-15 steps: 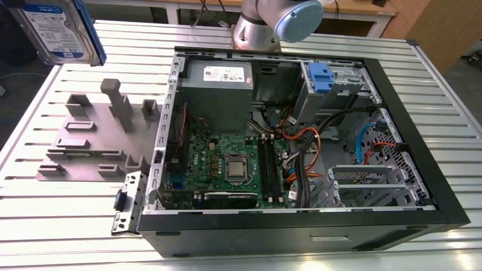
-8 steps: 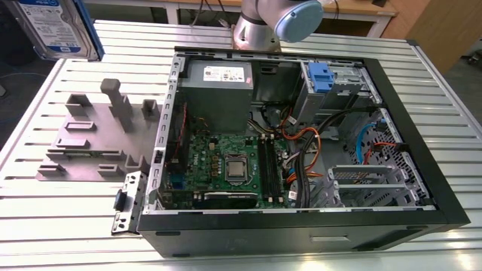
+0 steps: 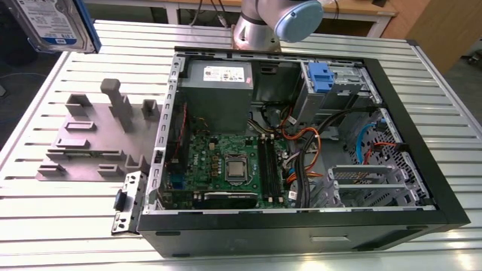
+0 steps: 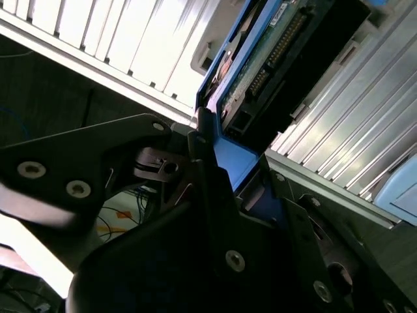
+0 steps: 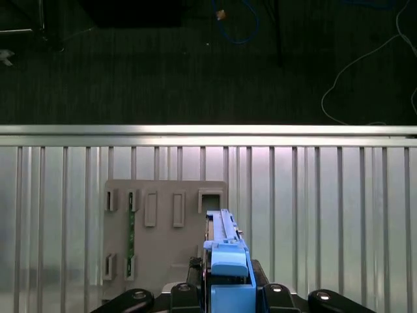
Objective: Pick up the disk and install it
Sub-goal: 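Pick up the disk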
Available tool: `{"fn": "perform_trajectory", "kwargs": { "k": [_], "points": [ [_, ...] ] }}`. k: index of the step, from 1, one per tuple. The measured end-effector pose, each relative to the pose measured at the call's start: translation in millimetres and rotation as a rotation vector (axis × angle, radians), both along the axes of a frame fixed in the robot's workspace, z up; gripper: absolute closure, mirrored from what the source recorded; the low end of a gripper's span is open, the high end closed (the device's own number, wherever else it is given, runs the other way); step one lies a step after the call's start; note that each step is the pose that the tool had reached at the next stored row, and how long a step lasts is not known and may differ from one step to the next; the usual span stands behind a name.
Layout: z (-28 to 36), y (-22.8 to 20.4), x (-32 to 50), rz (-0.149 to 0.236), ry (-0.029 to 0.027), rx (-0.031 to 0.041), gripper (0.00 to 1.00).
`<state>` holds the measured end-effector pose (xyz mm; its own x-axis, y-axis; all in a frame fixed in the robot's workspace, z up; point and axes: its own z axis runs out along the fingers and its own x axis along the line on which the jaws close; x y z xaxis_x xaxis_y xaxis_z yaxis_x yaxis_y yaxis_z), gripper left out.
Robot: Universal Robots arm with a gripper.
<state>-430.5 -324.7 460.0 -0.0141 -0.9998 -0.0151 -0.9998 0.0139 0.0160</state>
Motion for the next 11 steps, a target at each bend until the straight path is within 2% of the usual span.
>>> {"fn": "perform_trajectory", "kwargs": {
  "k": [8,11],
  "points": [
    [13.4,0.0,0.0,0.000,0.0000,0.0000,0.63],
    [15.3,0.0,0.0,0.000,0.0000,0.0000,0.63]
  ]
}}
